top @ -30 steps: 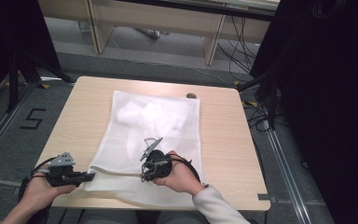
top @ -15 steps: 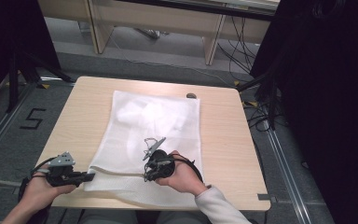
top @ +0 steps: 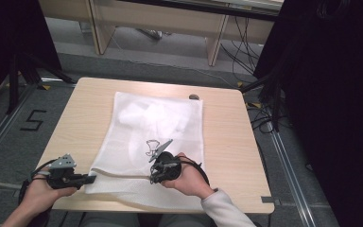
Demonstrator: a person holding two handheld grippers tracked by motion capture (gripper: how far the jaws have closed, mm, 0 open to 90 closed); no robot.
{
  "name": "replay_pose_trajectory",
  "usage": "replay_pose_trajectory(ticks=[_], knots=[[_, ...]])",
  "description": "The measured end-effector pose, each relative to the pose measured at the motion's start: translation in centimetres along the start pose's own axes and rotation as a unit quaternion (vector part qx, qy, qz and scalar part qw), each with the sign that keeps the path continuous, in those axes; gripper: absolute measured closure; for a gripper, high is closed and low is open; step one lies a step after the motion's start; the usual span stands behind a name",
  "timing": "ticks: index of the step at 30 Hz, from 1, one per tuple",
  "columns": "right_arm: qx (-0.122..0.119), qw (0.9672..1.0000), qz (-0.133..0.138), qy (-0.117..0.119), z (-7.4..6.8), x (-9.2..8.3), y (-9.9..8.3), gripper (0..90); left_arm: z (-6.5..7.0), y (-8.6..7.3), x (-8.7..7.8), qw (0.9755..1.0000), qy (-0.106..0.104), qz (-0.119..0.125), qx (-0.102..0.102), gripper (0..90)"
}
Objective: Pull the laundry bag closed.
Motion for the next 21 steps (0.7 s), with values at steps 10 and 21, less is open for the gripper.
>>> replay_pose_trajectory(ticks=[10,21], knots=[[0.003,1.0000,0.004,-0.004,0.30,-0.43,-0.38,82.4,-0.06,-0.04,-0.16,0.9999,-0.002,-0.011,-0.002,86.0],[0.005,1.0000,0.004,0.002,0.45,-0.72,-0.78,82.4,-0.09,-0.04,-0.06,1.0000,0.001,-0.002,-0.001,86.0]])
Point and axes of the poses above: each handheld gripper's, and its own axes: x roughly forward along the jaws, y roughly out of its top, z roughly to its right, the point moved 5 cm from there along x, roughly forward along the jaws, and after that the axes turned 15 degrees about -y, right-handed, at the moved point
